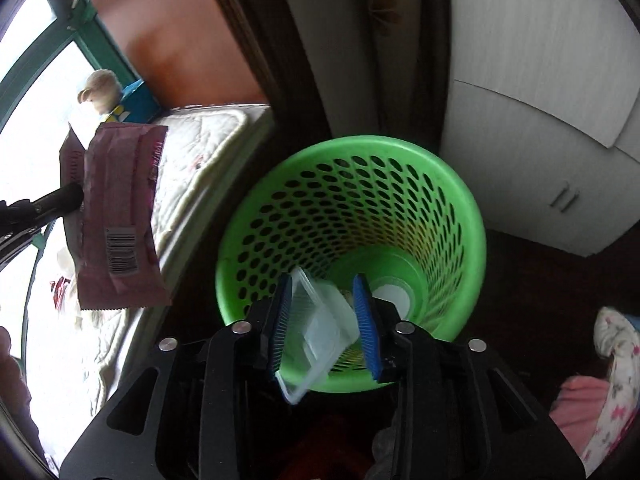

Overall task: Collect trash
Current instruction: 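Carry both items over the green basket and open both grippers to drop them, then return both grippers to the mattress and grasp the clear tray with the left gripper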

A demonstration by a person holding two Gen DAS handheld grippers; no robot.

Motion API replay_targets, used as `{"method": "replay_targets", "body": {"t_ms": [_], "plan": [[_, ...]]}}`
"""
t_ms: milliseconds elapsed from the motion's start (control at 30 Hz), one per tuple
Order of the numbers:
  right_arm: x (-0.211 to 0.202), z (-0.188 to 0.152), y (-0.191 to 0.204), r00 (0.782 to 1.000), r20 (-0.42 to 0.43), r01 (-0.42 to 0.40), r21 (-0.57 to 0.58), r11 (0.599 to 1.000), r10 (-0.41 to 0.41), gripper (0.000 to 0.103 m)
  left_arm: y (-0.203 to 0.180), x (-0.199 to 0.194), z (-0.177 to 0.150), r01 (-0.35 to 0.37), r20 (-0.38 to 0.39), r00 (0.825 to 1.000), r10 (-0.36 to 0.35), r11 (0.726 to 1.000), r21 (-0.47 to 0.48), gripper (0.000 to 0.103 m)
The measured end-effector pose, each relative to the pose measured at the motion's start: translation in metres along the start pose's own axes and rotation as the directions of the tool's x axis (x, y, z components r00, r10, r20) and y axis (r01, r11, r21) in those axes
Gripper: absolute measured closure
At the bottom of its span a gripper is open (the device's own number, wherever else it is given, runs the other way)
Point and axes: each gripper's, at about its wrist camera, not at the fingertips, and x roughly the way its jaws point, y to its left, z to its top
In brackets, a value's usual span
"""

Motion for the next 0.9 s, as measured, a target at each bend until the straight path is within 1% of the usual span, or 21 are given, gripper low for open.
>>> {"method": "replay_targets", "body": {"t_ms": [167, 300, 333, 367, 400, 467, 500, 533, 600, 767, 833, 900], "plan": [[-0.001, -0.001, -0.012, 1.000, 0.006, 0.010, 0.021, 1.000, -0.010, 0.068, -0.017, 0.030, 0.001, 0.001, -0.041, 0.999, 0.000, 1.000, 0.018, 0.103], [-0.007, 0.000, -0.018, 1.000, 0.021, 0.016, 0.025, 1.000, -0.016, 0.067, -0.022, 0.049, -0.001, 0.001, -0.080, 0.997, 0.001, 1.000, 0.025, 0.102], [-0.009, -0.001, -0.020, 1.000, 0.026, 0.016, 0.027, 1.000, -0.017, 0.064, -0.023, 0.053, -0.003, 0.004, -0.088, 0.996, -0.002, 1.000, 0.023, 0.102], [-0.011, -0.001, -0.021, 0.999, 0.030, 0.018, 0.028, 0.999, -0.019, 0.062, -0.023, 0.057, -0.004, 0.003, -0.095, 0.995, -0.001, 1.000, 0.019, 0.099], [-0.013, -0.002, -0.021, 0.999, 0.034, 0.020, 0.028, 0.999, -0.021, 0.059, -0.025, 0.061, -0.006, 0.005, -0.108, 0.994, -0.003, 1.000, 0.014, 0.093], [-0.017, -0.003, -0.022, 0.999, 0.044, 0.023, 0.024, 0.999, -0.025, 0.059, -0.025, 0.067, -0.009, 0.007, -0.118, 0.993, -0.005, 1.000, 0.013, 0.087], [-0.019, -0.004, -0.022, 0.999, 0.047, 0.023, 0.024, 0.999, -0.024, 0.059, -0.027, 0.069, -0.011, 0.006, -0.121, 0.993, -0.004, 1.000, 0.015, 0.082], [-0.020, -0.004, -0.022, 0.999, 0.049, 0.022, 0.024, 0.999, -0.023, 0.059, -0.027, 0.071, -0.012, 0.007, -0.124, 0.992, -0.006, 1.000, 0.015, 0.080], [-0.023, -0.005, -0.021, 0.998, 0.054, 0.019, 0.019, 1.000, -0.020, 0.058, -0.028, 0.072, -0.015, 0.017, -0.124, 0.992, -0.016, 1.000, 0.010, 0.067], [-0.030, -0.008, -0.013, 0.998, 0.065, 0.003, -0.001, 1.000, -0.003, 0.056, -0.030, 0.064, -0.024, 0.007, -0.122, 0.993, -0.002, 0.999, 0.042, 0.062], [-0.033, -0.009, -0.007, 0.997, 0.073, -0.006, -0.014, 1.000, 0.007, 0.049, -0.028, 0.053, -0.027, -0.013, -0.104, 0.994, 0.018, 0.998, 0.054, 0.060], [-0.035, -0.009, 0.001, 0.997, 0.078, -0.014, -0.033, 0.999, 0.017, 0.048, -0.021, 0.039, -0.030, -0.046, -0.077, 0.996, 0.051, 0.997, 0.065, 0.056]]}}
